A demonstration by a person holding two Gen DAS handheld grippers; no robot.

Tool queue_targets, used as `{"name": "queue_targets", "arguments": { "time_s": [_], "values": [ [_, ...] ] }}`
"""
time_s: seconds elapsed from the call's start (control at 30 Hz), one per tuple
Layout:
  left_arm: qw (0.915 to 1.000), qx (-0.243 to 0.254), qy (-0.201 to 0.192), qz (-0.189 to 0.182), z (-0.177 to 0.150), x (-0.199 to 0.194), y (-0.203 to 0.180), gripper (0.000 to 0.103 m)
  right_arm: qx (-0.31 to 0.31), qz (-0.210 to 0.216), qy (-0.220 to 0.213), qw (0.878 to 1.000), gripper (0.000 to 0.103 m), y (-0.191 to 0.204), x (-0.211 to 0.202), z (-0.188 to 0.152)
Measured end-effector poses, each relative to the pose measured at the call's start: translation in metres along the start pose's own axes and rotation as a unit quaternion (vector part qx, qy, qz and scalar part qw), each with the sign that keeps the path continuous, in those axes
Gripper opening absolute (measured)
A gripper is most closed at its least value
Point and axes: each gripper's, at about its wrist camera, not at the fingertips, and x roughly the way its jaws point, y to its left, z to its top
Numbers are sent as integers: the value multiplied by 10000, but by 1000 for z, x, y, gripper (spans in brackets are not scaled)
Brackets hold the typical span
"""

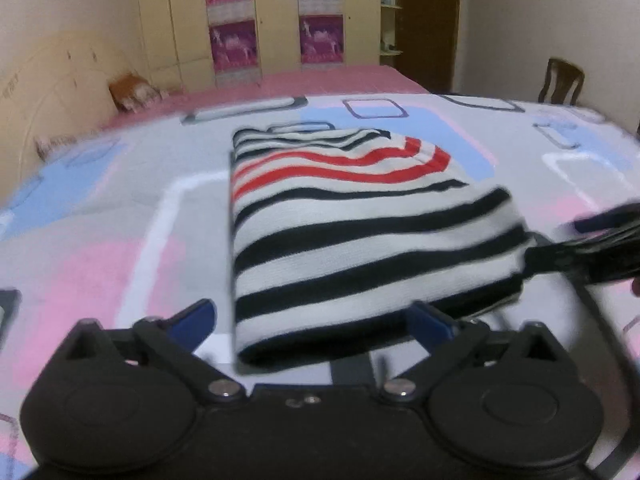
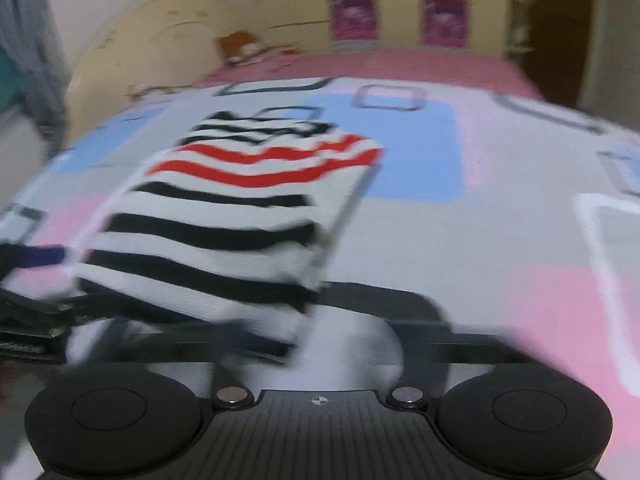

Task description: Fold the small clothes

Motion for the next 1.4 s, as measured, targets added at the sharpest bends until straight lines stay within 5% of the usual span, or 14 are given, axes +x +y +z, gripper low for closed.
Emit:
{"name": "queue_targets", "arguments": {
  "time_s": [0.37,0.57,0.9,1.4],
  "values": [
    [9993,-193,-311,3,-13,-96,-30,103,159,-158,-156,9996,103,-2,-87,-29],
    [9977,-482,-483,25,-18,-149,-51,103,425,-267,-646,9967,103,2,-160,-44],
    [9957,-527,-757,7,-56,-232,-88,103,571,-366,-661,9955,103,18,-247,-108],
    [9927,-680,-1000,-5,-88,-283,-100,103,381,-432,-1013,9932,103,45,-309,-139]
  ]
}}
